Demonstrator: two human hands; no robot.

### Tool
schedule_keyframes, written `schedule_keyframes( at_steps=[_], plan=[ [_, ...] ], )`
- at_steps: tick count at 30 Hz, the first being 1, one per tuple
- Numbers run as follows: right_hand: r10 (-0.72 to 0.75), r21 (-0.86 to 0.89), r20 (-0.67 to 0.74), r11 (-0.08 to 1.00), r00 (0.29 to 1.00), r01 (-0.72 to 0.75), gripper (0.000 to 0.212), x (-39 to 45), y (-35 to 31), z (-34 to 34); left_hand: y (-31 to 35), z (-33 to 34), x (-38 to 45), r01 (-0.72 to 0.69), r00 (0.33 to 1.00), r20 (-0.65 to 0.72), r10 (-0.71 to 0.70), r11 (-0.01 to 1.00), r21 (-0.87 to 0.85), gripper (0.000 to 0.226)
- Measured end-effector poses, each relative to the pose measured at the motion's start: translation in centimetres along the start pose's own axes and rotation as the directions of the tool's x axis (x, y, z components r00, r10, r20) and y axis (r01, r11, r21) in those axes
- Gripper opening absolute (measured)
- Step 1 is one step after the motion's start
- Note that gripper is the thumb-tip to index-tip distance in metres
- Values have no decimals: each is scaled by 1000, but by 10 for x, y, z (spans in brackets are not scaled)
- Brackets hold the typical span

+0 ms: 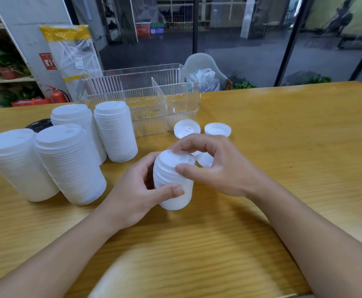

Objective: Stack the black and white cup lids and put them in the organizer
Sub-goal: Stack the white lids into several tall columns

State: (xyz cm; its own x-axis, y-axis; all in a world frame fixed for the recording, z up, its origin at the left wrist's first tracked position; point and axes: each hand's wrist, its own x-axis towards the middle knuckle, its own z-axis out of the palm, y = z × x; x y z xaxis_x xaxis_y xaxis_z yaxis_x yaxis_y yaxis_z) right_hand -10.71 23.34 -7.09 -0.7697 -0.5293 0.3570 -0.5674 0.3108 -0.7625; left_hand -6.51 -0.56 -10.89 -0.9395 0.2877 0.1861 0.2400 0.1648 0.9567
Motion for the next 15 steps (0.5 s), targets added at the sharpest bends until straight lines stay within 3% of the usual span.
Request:
schedule_keyframes(
  at_steps=[15],
  plan=[
    [1, 56, 13, 998, 1000, -2, 42, 0, 0, -2, -2, 0, 0, -12, 999, -40, 16, 996, 88, 75]
  ],
)
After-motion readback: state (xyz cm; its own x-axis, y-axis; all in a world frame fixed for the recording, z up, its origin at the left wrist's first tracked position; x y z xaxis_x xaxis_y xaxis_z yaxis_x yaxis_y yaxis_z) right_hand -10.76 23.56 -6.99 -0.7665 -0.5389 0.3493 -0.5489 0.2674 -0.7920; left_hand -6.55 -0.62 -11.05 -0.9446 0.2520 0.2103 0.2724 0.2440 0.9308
